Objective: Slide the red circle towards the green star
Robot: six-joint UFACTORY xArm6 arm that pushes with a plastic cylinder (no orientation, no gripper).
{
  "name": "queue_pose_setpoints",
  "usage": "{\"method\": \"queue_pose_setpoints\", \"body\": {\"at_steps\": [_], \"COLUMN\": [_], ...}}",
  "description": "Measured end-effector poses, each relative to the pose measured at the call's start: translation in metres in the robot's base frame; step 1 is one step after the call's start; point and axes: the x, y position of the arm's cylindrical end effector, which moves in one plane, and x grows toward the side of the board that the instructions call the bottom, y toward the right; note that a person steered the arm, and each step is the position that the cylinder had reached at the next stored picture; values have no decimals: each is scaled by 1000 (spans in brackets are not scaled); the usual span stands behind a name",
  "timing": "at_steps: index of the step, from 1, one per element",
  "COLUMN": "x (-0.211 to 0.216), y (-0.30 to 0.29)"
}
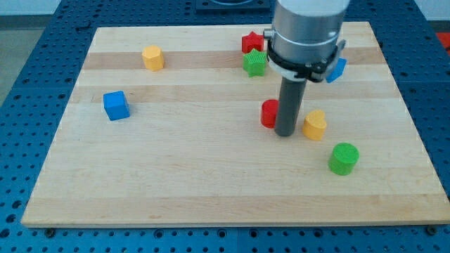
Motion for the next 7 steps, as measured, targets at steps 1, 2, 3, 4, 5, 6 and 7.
{"method": "queue_pose_setpoints", "body": {"at_steps": [1,2,3,4,5,6,7], "x": [-33,-59,-56,-34,-33,-36,-43], "y": [-9,-22,-24,-37,-64,-80,-81]}}
